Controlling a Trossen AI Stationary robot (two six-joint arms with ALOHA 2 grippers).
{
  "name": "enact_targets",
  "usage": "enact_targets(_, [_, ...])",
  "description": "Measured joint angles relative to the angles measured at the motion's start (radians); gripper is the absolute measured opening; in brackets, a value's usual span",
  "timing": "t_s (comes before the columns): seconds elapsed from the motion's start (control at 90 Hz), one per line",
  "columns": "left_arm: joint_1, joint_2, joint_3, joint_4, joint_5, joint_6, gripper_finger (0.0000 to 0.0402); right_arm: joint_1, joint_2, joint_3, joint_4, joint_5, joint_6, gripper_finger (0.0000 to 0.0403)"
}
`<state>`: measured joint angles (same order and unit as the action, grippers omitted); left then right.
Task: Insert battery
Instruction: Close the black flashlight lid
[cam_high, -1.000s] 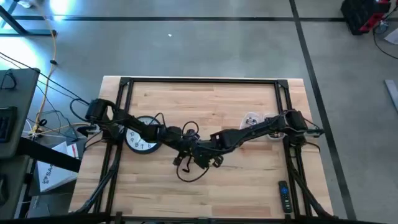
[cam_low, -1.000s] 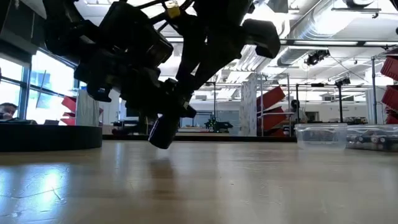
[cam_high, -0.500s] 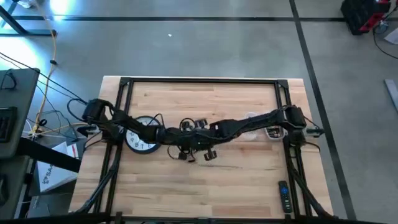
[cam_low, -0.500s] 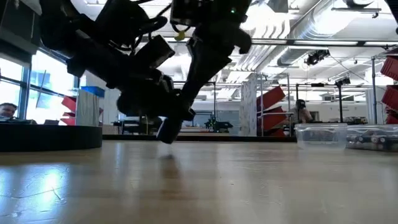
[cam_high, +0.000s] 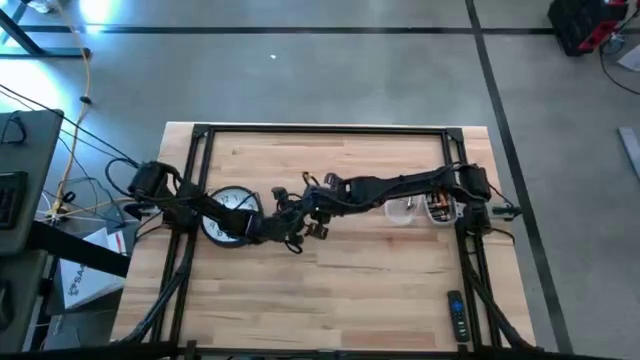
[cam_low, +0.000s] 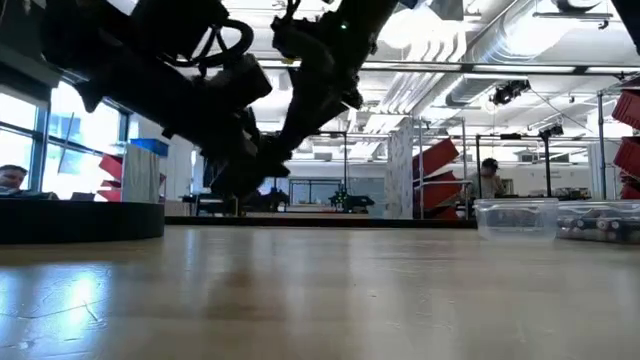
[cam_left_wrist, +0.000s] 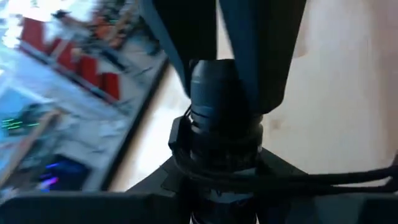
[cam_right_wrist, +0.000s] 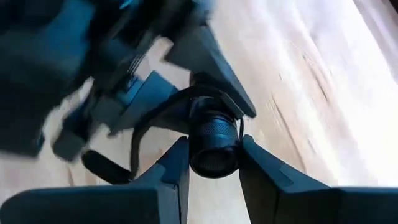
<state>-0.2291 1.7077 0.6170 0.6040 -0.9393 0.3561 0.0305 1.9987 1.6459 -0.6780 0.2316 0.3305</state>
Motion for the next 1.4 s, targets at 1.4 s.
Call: enact_targets(1.4, [0.109, 0.004, 0.002, -0.054, 1.003, -0.160, 0.0099, 0.128, -0.072, 0.049, -0.223, 0.131, -0.537, 0.0204])
